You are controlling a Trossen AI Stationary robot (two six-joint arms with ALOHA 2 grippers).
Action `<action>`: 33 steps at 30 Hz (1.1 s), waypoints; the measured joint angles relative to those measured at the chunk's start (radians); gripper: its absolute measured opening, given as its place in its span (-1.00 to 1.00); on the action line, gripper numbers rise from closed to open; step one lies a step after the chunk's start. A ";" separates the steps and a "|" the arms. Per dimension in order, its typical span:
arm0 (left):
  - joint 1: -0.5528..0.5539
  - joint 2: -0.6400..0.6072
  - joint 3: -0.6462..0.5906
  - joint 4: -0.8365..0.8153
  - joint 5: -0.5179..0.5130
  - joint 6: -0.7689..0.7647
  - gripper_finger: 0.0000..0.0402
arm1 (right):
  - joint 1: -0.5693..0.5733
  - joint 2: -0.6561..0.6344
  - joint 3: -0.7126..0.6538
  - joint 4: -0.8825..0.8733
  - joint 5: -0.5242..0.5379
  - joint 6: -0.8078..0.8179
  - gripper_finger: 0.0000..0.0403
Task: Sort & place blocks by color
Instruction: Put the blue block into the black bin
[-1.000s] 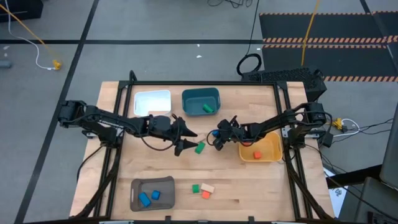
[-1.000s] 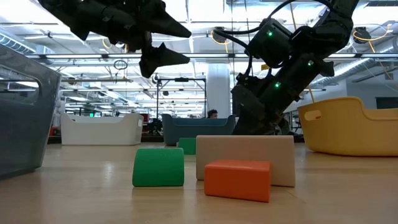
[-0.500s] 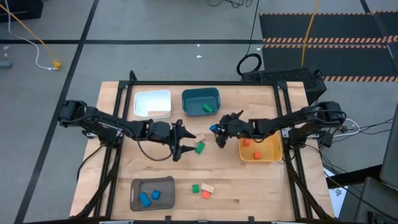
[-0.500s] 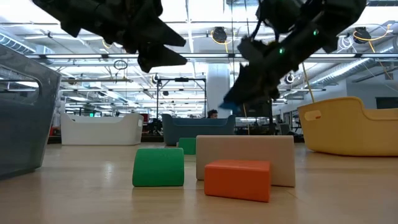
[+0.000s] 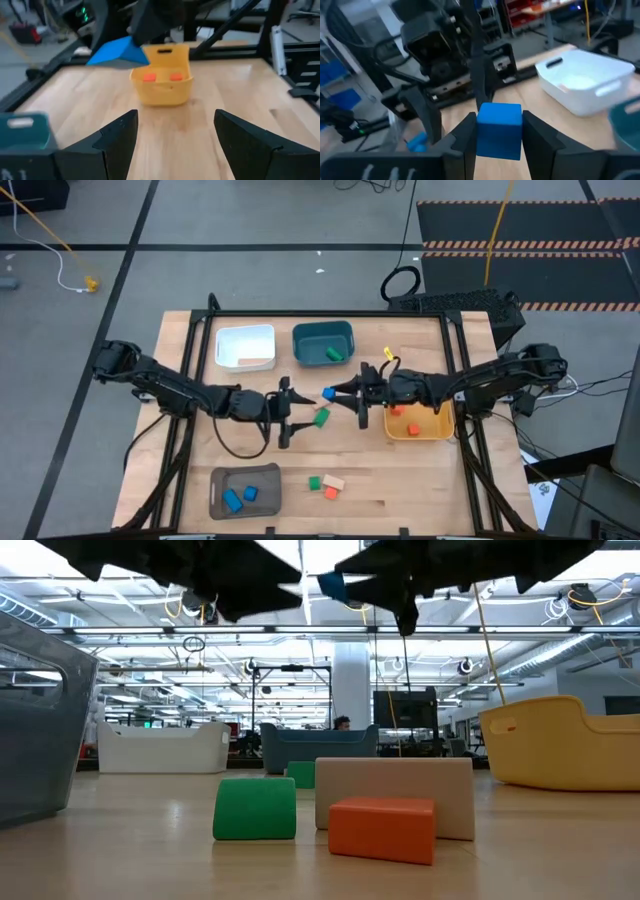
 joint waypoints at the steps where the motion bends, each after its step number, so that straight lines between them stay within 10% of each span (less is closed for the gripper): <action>1: -0.006 0.000 0.000 0.015 0.000 0.019 0.32 | 0.006 0.001 0.000 0.019 0.000 0.000 -0.47; 33: -0.013 0.000 0.002 0.222 0.002 0.658 0.32 | 0.103 0.001 0.000 0.078 -0.003 0.310 -0.47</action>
